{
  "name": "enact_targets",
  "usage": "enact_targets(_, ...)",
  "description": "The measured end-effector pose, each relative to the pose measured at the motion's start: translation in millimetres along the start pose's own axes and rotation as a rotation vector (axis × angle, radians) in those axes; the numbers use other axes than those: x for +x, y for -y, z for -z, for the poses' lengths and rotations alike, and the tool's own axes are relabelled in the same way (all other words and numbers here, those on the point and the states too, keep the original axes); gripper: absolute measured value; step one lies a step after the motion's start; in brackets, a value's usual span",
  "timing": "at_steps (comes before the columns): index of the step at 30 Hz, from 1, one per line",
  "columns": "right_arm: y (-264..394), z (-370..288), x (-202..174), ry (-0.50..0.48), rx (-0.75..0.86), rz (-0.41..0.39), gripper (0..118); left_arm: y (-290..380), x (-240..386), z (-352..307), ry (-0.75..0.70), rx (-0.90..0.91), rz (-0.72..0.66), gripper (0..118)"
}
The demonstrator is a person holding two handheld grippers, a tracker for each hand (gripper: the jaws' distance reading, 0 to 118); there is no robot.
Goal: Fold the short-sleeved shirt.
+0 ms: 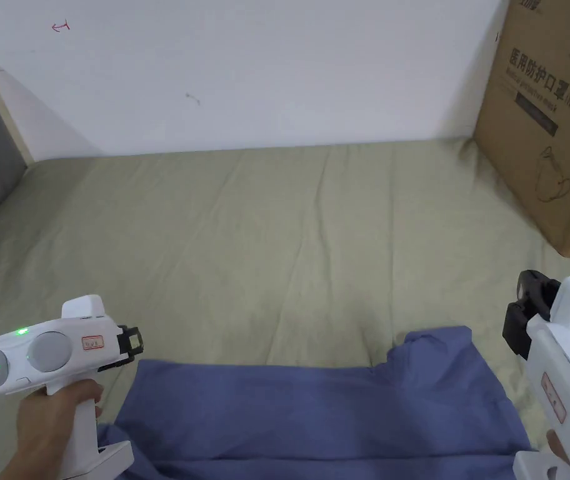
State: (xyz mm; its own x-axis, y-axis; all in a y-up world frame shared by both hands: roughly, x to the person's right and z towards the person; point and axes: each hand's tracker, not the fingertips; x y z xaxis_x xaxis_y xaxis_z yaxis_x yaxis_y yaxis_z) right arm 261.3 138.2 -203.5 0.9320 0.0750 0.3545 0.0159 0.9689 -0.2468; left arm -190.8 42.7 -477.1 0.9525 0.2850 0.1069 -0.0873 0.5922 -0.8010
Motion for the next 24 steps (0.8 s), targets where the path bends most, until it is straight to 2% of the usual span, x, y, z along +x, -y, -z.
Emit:
enact_targets(1,2.6,5.3,0.3,0.000,-0.011,0.005,0,-3.4,-5.3,12.4,0.023,-0.041,-0.018,10)
enact_targets(2,5.8,10.0,-0.5,0.001,-0.023,0.006,0,-6.1,-8.6,25.4,0.002,-0.072,-0.024,29)
enact_targets(5,14.1,23.9,-1.9,0.004,-0.053,0.006,0,-5.7,-13.0,59.0,-0.058,-0.126,0.049,96)
enact_targets(6,16.9,27.6,-2.7,0.004,-0.064,0.007,0,-4.0,-11.4,66.8,-0.081,-0.136,0.081,102)
enact_targets(9,25.4,40.4,-3.2,0.001,-0.098,0.010,0,-0.5,-13.1,97.7,-0.142,-0.158,0.155,101)
enact_targets(11,30.1,46.8,-3.6,0.000,-0.118,0.009,0,0.8,-11.7,114.1,-0.165,-0.190,0.198,94)
enact_targets(12,32.0,49.3,-3.2,0.001,-0.126,0.010,0,12.1,-2.1,102.6,-0.177,-0.195,0.208,83)
enact_targets(15,38.3,55.3,-2.6,0.003,-0.149,-0.001,0,18.1,0.0,120.4,-0.175,-0.242,0.236,72)
enact_targets(16,40.7,58.1,-1.1,0.005,-0.158,-0.003,0,23.0,-4.6,132.8,-0.163,-0.249,0.228,62)
enact_targets(17,42.7,60.7,0.6,0.003,-0.170,-0.003,0,23.3,-2.8,128.7,-0.178,-0.221,0.230,60)
enact_targets(18,44.7,63.2,2.4,0.001,-0.184,0.003,0,22.0,-1.3,126.5,-0.170,-0.220,0.228,52)
enact_targets(19,47.3,68.0,5.7,0.000,-0.196,0.009,0,21.5,0.2,122.8,-0.155,-0.201,0.226,34)
enact_targets(20,50.2,74.6,9.1,-0.002,-0.212,0.014,0,30.3,13.5,111.0,-0.122,-0.181,0.235,7)
enact_targets(21,53.1,82.4,12.4,0.000,-0.232,0.015,0,31.7,16.0,108.3,-0.112,-0.178,0.240,3)
enact_targets(23,61.0,105.8,22.7,0.005,-0.322,0.028,0,34.2,22.5,99.9,-0.128,-0.153,0.264,1)
enact_targets(24,65.4,117.0,27.8,-0.002,-0.361,0.040,4,28.7,18.9,95.2,-0.119,-0.130,0.259,1)
